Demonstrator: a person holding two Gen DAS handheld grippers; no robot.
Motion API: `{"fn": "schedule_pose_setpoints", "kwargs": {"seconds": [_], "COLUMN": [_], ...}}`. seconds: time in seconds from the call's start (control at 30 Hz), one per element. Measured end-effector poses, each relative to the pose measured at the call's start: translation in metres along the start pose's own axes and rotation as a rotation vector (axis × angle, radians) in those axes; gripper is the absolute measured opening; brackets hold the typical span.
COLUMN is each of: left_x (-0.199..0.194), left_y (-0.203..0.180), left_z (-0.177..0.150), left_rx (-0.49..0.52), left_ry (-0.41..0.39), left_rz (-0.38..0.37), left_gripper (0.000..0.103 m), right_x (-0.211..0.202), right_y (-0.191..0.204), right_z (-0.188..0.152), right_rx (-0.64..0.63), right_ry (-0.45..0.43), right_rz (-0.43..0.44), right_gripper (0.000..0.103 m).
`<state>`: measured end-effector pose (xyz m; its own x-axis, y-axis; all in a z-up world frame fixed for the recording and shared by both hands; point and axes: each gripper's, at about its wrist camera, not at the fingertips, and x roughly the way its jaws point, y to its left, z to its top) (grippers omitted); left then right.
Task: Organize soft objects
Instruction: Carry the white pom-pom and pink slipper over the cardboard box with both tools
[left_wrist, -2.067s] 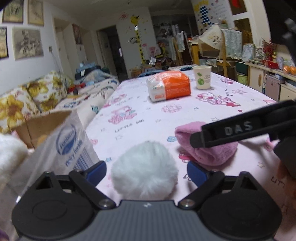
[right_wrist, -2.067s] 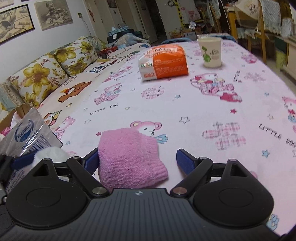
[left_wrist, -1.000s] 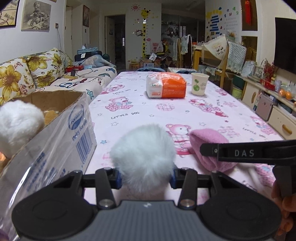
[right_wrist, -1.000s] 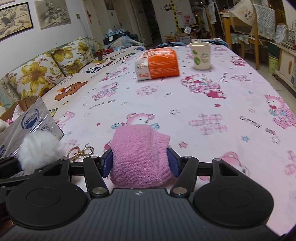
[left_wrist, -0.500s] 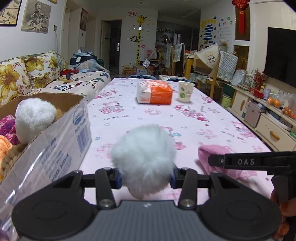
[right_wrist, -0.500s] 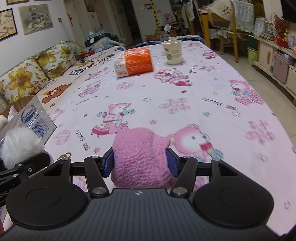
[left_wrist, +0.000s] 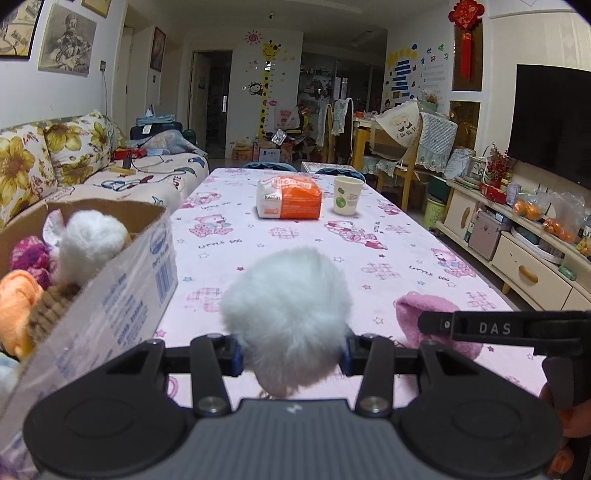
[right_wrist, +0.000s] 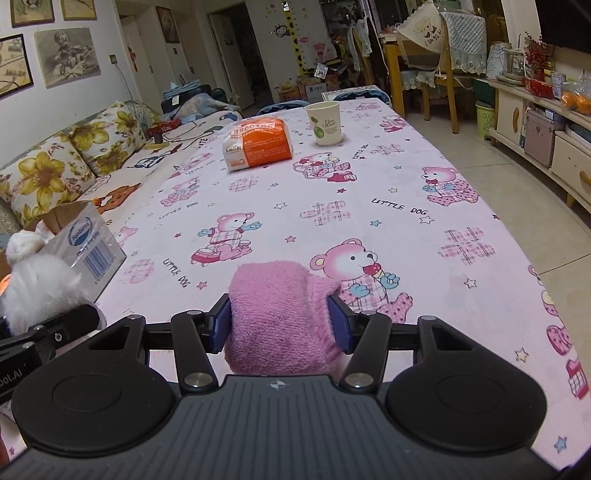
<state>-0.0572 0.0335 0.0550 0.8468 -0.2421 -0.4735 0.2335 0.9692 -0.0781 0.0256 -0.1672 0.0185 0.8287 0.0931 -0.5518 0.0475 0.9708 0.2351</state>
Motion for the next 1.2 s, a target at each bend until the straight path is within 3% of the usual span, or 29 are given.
{"fn": "schedule_pose_setpoints", "kwargs": {"seconds": [0.37,0.73,0.97,1.2], "left_x": [-0.026,-0.049,-0.061,-0.068], "left_y": [0.008,0.048,0.081,0.108], "left_z": [0.019,0.035,0.041,0.044], "left_rx": [0.02,-0.071,-0.159,-0.222], "left_ry": [-0.1,-0.188,-0.234,-0.253], "left_rz": [-0.044,-0.029,0.017,0.111], "left_gripper": [0.044,0.045,0.045,0.045], "right_x": [-0.014,-0.019,-0.011,-0.001], "right_y": [0.018,0.056,0.082,0.113], "right_z": [-0.001,0.012,0.021,0.033], "right_rx": [-0.024,-0.084,-0.109,-0.087], "right_ry": [-0.037,-0.098,-0.098,-0.088], "right_rz": [0.04,0.115,0.21,0.338], "right_gripper": [0.067,0.067,0.067,0.067]}}
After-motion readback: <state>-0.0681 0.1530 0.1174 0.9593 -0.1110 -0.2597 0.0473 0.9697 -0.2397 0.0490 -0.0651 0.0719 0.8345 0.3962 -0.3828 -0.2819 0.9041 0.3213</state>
